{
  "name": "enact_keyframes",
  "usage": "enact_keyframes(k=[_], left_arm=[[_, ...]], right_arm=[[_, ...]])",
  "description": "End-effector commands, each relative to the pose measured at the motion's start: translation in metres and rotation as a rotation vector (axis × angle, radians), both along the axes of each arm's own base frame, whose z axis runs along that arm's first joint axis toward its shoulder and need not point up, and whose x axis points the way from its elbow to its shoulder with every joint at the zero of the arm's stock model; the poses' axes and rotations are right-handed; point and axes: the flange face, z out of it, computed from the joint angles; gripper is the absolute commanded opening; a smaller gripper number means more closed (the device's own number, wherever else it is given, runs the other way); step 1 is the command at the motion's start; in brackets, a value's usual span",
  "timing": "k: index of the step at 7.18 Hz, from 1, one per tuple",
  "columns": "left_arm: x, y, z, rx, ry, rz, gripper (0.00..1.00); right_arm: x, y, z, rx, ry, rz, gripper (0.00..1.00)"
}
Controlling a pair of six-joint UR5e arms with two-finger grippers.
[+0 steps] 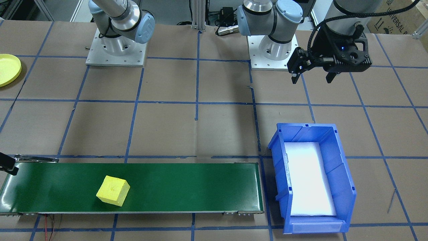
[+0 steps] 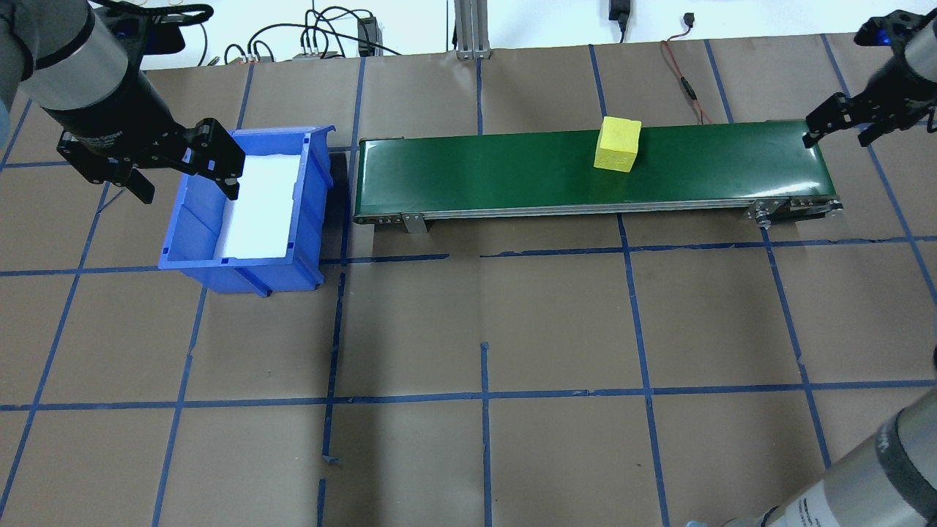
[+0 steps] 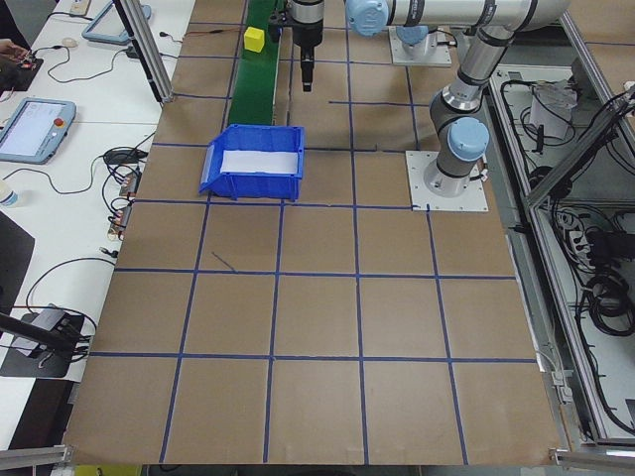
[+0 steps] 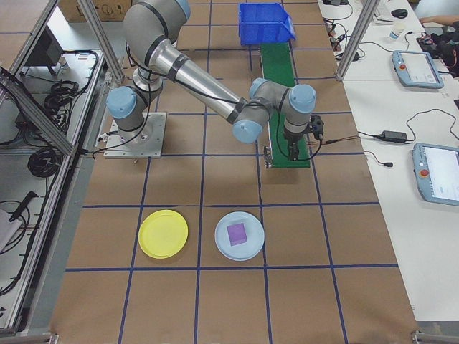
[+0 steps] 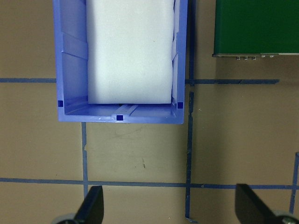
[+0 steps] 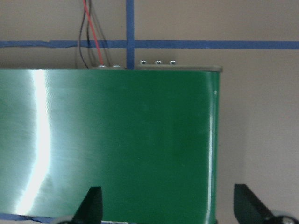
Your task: Move block left to right into plate
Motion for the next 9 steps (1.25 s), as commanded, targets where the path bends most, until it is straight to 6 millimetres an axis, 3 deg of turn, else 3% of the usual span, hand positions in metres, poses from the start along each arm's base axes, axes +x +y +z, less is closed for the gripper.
enact_keyframes(k=[1, 3, 5, 7, 9], left_arm=[[0.0, 0.0, 0.0, 0.0, 0.0, 0.0, 1.0], [-0.001, 0.0, 0.0, 0.0, 0.0, -0.001, 1.0], [-0.001, 0.0, -0.001, 0.001, 0.0, -0.001, 1.0], [-0.001, 0.0, -0.002, 0.004, 0.002, -0.003, 1.0], [-0.001, 0.001, -0.001, 0.003, 0.002, -0.003, 1.0]], right_arm=[[0.078, -0.02, 0.009, -0.01, -0.039, -0.078, 1.0], [0.129, -0.025, 0.011, -0.002, -0.061, -0.134, 1.0], [0.142, -0.032, 0.015, -0.025, -0.063, -0.16, 1.0], [0.173, -0.033, 0.013, -0.014, -0.076, -0.18, 1.0], [0.174, -0.037, -0.005, 0.008, -0.098, -0.165, 1.0]])
